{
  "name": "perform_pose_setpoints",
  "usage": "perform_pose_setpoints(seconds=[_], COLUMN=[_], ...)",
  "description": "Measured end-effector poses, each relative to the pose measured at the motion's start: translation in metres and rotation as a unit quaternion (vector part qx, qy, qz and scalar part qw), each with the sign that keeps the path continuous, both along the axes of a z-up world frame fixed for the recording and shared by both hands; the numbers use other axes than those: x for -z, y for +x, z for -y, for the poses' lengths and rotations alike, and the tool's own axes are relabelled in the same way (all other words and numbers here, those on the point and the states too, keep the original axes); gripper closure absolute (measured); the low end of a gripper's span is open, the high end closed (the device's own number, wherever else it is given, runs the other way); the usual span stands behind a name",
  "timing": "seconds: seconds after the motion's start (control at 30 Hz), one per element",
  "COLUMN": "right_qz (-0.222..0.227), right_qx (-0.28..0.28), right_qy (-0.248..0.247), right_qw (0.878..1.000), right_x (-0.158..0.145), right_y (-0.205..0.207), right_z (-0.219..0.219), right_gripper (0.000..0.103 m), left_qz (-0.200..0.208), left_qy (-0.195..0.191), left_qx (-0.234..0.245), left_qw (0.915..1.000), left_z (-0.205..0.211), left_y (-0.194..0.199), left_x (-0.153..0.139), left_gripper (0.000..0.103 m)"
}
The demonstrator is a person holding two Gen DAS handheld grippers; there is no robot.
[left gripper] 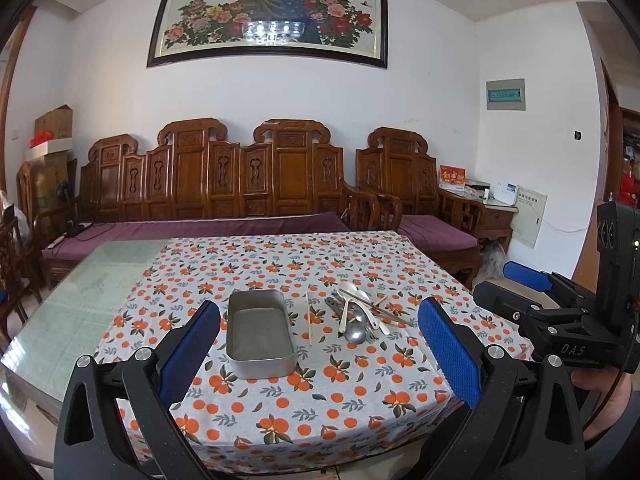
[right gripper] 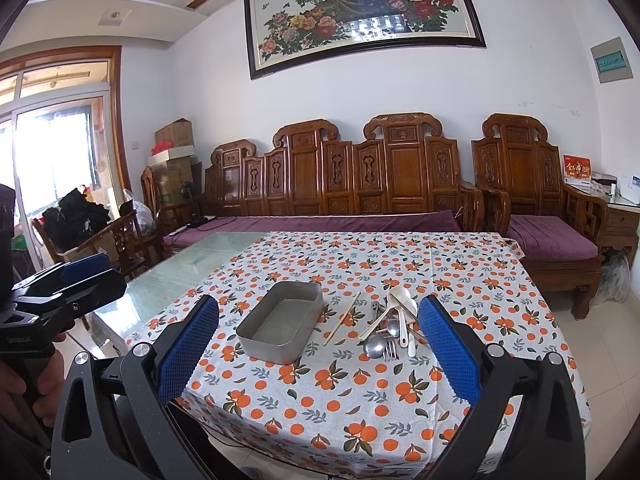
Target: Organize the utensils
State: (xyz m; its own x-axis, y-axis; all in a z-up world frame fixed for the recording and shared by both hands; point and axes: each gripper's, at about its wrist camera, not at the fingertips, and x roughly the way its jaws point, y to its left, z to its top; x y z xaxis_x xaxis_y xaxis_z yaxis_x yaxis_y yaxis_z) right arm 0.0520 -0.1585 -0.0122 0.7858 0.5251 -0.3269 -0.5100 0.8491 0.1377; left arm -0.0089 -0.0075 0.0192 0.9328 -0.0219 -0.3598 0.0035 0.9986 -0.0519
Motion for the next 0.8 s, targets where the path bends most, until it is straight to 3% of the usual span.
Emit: perform_pose_setpoints(seconds=[0.57, 0.8], right_qz=[-0.001, -0.01], right_qx=[0.001, 0.006], right_qy=[0.002, -0.004], right_qw=[1.0, 1.0], right_x=[0.001, 0.0], right_y=[-0.001, 0.004], right_z=[0.001, -0.002], right_gripper=[0.003, 0.003], left_qz=[0.0, -0.024], left_qy=[0.001, 0.006], left_qx=[0.001, 0.007], left_qw=[1.0, 0.9997], left_z=[0.003, 0.001], left_y=[-0.001, 0.011], left_x=[-0.001, 0.009], left_gripper=[0.007, 0.007])
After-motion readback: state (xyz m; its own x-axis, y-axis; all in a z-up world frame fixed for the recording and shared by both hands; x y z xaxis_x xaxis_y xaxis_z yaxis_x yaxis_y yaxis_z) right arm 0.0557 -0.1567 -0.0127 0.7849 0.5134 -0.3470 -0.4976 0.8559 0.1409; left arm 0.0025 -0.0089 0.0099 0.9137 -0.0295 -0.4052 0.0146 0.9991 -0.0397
